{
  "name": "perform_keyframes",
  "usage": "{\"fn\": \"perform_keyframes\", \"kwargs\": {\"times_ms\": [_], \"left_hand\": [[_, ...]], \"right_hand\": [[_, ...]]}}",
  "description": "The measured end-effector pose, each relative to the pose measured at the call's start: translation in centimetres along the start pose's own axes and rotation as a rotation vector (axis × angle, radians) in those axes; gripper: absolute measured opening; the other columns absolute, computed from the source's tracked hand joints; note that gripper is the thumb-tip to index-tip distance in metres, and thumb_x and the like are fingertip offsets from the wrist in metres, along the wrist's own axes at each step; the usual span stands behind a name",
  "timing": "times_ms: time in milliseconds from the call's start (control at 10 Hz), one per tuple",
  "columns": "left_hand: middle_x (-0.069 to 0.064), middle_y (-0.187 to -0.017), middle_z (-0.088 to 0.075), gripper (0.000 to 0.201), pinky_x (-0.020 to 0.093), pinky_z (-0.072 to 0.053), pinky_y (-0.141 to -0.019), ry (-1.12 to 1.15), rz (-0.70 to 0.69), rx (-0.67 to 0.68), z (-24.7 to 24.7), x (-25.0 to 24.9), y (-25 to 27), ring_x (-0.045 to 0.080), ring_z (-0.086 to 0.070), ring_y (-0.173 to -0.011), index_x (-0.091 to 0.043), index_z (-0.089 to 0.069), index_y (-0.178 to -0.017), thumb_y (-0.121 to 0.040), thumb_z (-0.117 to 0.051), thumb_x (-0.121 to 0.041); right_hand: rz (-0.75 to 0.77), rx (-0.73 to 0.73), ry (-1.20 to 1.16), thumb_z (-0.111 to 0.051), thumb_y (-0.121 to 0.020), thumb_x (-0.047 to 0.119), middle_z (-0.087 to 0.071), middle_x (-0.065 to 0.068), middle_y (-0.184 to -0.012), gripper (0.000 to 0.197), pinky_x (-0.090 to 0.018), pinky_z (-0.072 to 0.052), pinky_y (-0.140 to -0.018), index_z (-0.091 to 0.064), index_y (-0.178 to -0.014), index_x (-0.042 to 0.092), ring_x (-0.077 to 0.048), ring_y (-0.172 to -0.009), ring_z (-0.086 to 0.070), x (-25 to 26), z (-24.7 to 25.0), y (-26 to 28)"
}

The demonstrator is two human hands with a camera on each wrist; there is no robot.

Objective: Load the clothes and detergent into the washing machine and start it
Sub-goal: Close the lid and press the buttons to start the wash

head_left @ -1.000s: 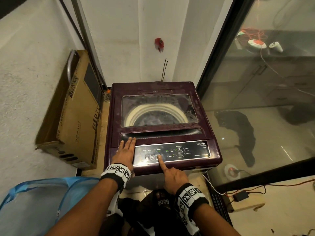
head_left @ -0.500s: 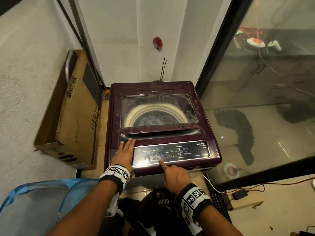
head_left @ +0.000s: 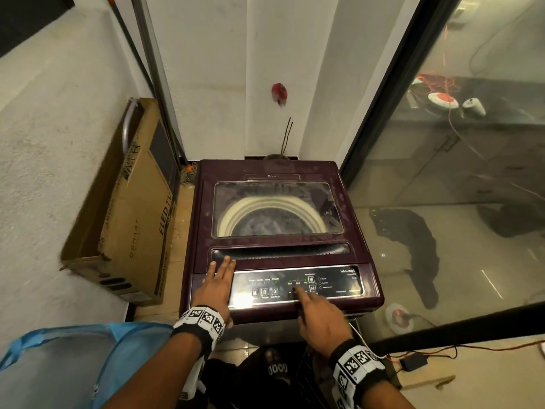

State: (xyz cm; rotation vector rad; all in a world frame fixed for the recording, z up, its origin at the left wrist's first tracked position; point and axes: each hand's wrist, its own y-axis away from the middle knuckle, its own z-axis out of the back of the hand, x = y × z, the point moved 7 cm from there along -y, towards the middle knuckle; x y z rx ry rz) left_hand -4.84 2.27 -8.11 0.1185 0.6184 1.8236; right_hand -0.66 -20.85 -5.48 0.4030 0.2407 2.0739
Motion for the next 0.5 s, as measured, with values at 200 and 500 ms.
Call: {"fn": "perform_keyframes", "kwargs": {"times_ms": [200, 500], "left_hand": [[-0.014, -0.162, 0.02, 0.149, 0.043, -0.041, -0.111, -0.012, -0.018, -0.027, 0.4, 0.2, 0.0, 0.02, 0.012, -0.151, -0.025, 0.017, -0.154, -0.055, -0.094, -0.035], [-0.003, -0.143, -0.054, 0.119, 0.04, -0.049, -0.1, 0.055, -0.012, -0.1, 5.4, 0.0, -1.4, 0.021, -0.053, -0.129, -0.032, -0.001, -0.155, -0.064, -0.056, -0.086]], "right_hand": [[-0.006, -0.032, 0.0, -0.048, -0.09, 0.023, -0.056, -0.003, -0.131, 0.066, -0.037, -0.048, -0.097, -0.028, -0.152, 0.023, -0.025, -0.117, -0.057, -1.1, 1.8, -1.3], [0.007, -0.071, 0.068, -0.045, -0.09, 0.024, -0.051, -0.004, -0.135, 0.068, -0.039, -0.048, -0.099, -0.026, -0.156, 0.019, -0.027, -0.122, -0.054, -2.7, 4.6, -4.7]]}}
